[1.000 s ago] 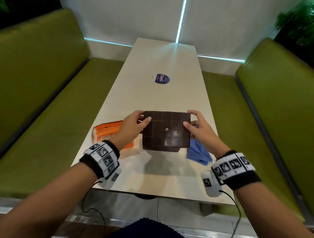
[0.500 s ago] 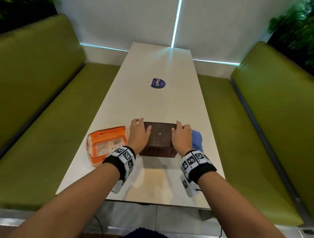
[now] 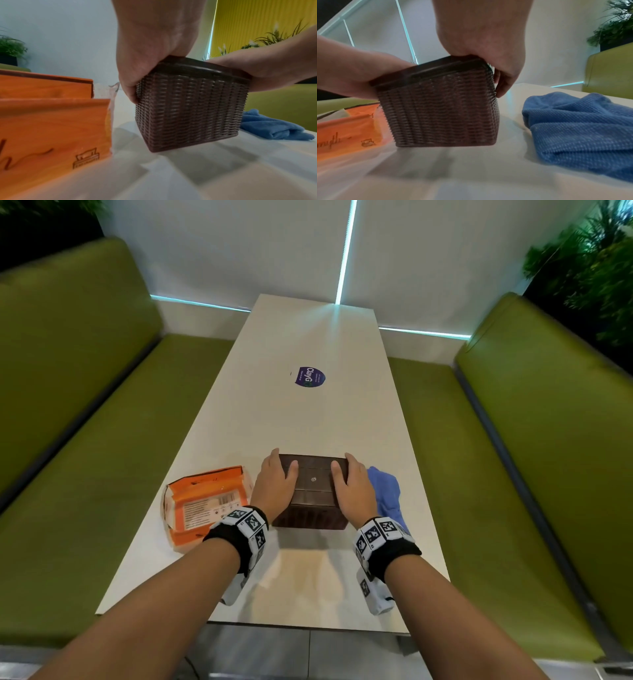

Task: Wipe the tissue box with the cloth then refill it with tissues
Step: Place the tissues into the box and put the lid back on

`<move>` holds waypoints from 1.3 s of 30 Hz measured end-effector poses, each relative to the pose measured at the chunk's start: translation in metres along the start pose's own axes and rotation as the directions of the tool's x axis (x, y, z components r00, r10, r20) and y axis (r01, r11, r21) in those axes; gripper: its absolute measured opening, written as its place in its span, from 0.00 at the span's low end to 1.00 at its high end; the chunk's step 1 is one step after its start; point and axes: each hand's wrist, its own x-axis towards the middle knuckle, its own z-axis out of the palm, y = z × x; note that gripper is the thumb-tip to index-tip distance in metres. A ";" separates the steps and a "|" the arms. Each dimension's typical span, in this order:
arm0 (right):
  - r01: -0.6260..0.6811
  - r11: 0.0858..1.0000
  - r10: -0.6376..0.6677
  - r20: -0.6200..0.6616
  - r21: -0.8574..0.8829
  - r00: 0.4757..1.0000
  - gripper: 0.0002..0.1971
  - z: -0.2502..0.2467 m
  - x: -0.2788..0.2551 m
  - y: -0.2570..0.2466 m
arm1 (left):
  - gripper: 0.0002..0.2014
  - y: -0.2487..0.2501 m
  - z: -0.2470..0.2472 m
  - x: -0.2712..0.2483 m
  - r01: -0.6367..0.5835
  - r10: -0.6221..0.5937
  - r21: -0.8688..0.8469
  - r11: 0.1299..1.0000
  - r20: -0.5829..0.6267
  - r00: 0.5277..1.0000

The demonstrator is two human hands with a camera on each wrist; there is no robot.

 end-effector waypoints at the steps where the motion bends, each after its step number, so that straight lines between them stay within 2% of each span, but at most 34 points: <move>1: 0.008 1.000 -0.008 0.001 -0.014 1.000 0.30 0.001 -0.001 0.001 | 0.31 -0.001 0.001 -0.001 -0.012 0.012 0.003 1.000 0.001 1.000; 4: 0.013 1.000 -0.013 0.003 0.007 1.000 0.31 0.004 -0.001 0.004 | 0.31 -0.002 0.002 -0.004 -0.034 0.034 -0.003 0.999 -0.003 0.999; 9: -0.019 0.998 0.015 0.050 0.068 0.999 0.30 0.000 0.005 0.004 | 0.29 -0.001 0.004 0.001 0.010 -0.010 -0.012 1.000 0.013 1.000; 13: -0.073 0.985 0.055 0.118 0.156 0.991 0.35 0.000 0.010 0.004 | 0.31 -0.002 0.004 0.003 0.049 -0.044 -0.086 0.995 0.059 0.997; 16: -0.175 0.949 0.134 0.168 0.263 0.977 0.40 0.001 0.013 0.008 | 0.35 -0.005 0.003 0.003 0.098 -0.088 -0.111 0.989 0.090 0.992; 20: -0.385 0.854 0.288 0.297 0.350 0.910 0.47 0.004 0.013 0.018 | 0.37 -0.003 0.000 -0.001 0.158 -0.145 -0.140 0.978 0.096 0.985; 23: -0.425 0.817 0.303 0.337 0.390 0.891 0.53 0.009 0.013 0.026 | 0.36 -0.008 0.000 -0.001 0.234 -0.219 -0.178 0.956 0.103 0.970; 24: -0.428 0.800 0.295 0.346 0.420 0.891 0.52 0.007 0.009 0.023 | 0.36 -0.011 0.000 0.000 0.260 -0.244 -0.188 0.947 0.105 0.964; 28: -0.468 0.711 0.267 0.414 0.525 0.870 0.32 0.001 -0.004 0.015 | 0.35 -0.018 0.000 0.002 0.317 -0.294 -0.198 0.928 0.134 0.946; 32: -0.507 0.648 0.240 0.479 0.569 0.844 0.26 -0.005 -0.003 0.013 | 0.35 -0.015 -0.003 0.003 0.355 -0.321 -0.251 0.901 0.168 0.932; 34: -0.502 0.648 0.228 0.484 0.573 0.845 0.25 -0.007 -0.001 0.013 | 0.36 -0.014 -0.005 0.003 0.384 -0.341 -0.305 0.872 0.187 0.921; 36: -0.463 0.676 0.213 0.449 0.573 0.868 0.27 -0.007 -0.001 0.013 | 0.35 -0.014 -0.005 0.001 0.377 -0.329 -0.346 0.859 0.190 0.925; 39: -0.398 0.750 0.215 0.375 0.528 0.902 0.27 0.001 -0.002 0.017 | 0.21 -0.015 -0.004 0.001 0.308 -0.262 -0.345 0.887 0.176 0.949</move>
